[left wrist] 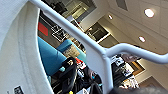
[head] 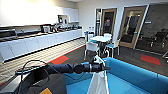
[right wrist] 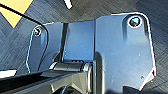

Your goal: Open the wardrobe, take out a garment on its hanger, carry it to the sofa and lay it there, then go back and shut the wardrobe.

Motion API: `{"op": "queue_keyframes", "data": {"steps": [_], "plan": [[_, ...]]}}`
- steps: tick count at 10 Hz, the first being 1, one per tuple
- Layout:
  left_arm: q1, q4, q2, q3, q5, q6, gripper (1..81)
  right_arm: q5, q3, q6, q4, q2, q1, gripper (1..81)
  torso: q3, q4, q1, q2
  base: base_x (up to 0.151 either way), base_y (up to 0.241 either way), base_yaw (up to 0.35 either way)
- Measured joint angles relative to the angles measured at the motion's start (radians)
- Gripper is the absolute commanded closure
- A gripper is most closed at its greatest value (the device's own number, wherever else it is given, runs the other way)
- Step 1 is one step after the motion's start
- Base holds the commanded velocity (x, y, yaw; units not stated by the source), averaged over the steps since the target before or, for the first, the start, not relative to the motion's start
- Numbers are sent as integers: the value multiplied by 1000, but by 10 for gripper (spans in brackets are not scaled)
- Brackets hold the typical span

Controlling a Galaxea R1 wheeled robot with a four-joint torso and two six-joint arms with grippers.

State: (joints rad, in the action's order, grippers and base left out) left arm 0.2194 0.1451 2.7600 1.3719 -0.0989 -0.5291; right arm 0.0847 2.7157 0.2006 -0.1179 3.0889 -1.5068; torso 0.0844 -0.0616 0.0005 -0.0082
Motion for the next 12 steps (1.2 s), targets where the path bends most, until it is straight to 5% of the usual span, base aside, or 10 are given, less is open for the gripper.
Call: {"op": "queue_keyframes", "data": {"steps": [4, 12], "plan": [[3, 0, 13, 1, -9, -1, 811, 3, 1, 4, -4, 3, 4, 10, 0, 0, 1, 0, 114, 0, 0], [0, -5, 40, 30, -8, 0, 811, 2, 1, 0, -6, 3, 0, 10, 0, 0, 0, 0, 0, 0, 0]]}}
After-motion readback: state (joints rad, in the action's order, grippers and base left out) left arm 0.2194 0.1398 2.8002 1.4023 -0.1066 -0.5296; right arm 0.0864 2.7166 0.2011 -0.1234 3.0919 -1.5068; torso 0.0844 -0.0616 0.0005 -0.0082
